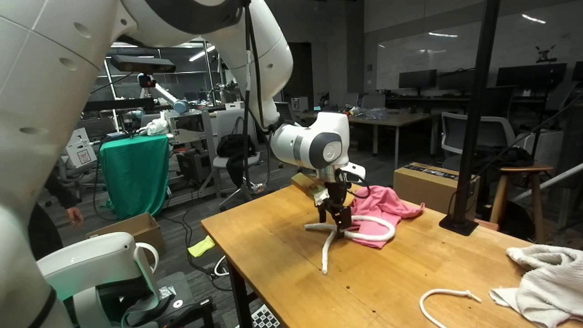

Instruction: Separate all the objects on the table

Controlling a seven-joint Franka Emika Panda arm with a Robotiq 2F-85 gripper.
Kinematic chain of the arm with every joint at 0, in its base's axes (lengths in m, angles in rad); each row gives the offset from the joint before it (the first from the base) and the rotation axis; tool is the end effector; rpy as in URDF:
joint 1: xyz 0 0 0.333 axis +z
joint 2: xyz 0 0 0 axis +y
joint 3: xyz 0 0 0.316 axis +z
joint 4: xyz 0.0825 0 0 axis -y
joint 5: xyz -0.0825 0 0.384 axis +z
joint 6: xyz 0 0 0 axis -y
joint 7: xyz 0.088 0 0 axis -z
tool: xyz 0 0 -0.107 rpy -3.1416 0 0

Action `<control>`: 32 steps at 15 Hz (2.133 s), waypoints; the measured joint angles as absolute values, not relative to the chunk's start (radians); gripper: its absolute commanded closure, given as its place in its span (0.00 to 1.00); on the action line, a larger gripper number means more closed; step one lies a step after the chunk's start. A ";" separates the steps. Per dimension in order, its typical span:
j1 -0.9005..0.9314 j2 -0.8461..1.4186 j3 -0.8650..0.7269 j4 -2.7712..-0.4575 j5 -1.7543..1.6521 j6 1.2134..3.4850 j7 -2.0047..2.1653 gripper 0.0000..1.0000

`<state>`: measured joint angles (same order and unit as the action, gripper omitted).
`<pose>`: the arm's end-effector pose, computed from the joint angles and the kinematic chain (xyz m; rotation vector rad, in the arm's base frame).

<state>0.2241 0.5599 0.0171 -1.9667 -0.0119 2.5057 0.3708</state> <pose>0.5947 0.1461 0.1821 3.1313 -0.1920 -0.0321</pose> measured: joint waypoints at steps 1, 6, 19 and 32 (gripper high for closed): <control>0.224 0.565 0.017 -1.965 -0.012 2.499 0.371 0.00; 0.224 0.575 0.017 -1.955 -0.011 2.481 0.371 0.29; 0.228 0.554 0.022 -1.950 -0.013 2.470 0.370 0.98; 0.235 0.349 0.025 -2.112 -0.062 2.474 0.342 0.96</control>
<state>0.2349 0.3491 0.0254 -2.1124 -0.0619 2.4737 0.3420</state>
